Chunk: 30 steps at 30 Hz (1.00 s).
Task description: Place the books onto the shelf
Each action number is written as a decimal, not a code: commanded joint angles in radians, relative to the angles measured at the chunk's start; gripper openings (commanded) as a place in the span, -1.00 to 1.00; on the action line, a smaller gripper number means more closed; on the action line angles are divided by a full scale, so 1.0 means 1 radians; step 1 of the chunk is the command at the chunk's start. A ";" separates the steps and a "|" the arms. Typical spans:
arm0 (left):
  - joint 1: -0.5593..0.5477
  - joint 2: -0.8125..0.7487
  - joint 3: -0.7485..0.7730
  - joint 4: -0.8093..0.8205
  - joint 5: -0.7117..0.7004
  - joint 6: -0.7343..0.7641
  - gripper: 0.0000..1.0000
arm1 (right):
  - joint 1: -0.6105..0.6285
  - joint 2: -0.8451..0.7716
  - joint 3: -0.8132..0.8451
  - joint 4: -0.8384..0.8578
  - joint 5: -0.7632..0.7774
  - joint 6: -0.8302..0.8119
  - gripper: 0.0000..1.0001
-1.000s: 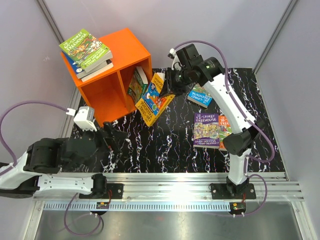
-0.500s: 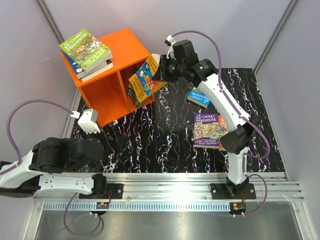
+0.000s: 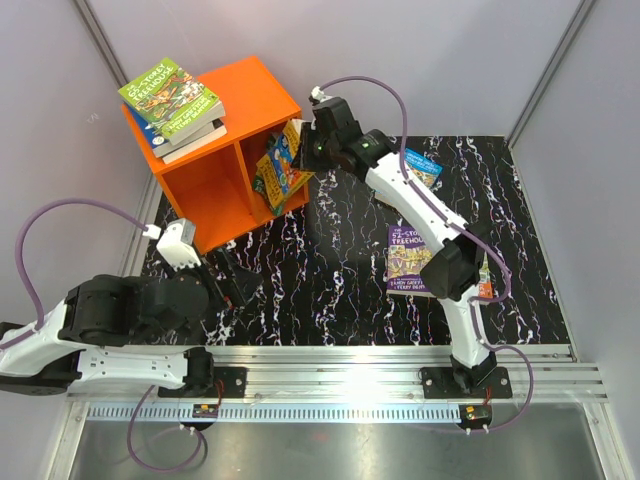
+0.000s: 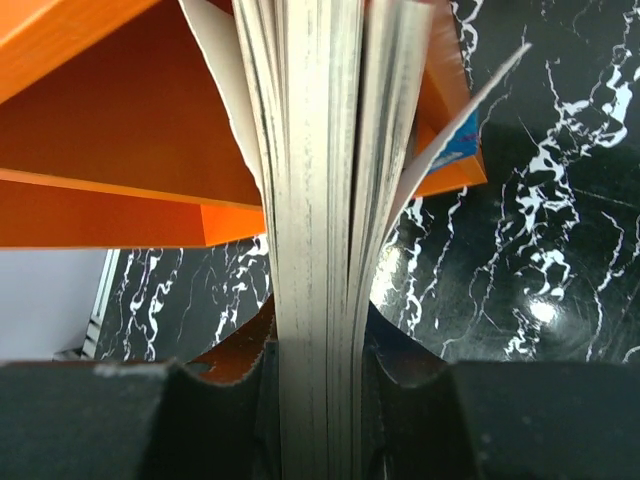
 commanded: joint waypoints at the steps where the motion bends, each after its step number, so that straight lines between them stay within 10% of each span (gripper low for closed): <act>1: 0.001 0.007 0.032 -0.125 -0.001 -0.032 0.98 | 0.046 -0.014 0.038 0.160 0.106 0.017 -1.00; 10: 0.002 0.004 0.024 -0.118 0.001 -0.032 0.97 | 0.144 -0.180 -0.049 0.011 0.392 -0.034 -1.00; 30: 0.001 -0.005 -0.038 -0.038 0.029 -0.011 0.97 | 0.184 -0.271 -0.163 0.120 0.363 -0.090 -1.00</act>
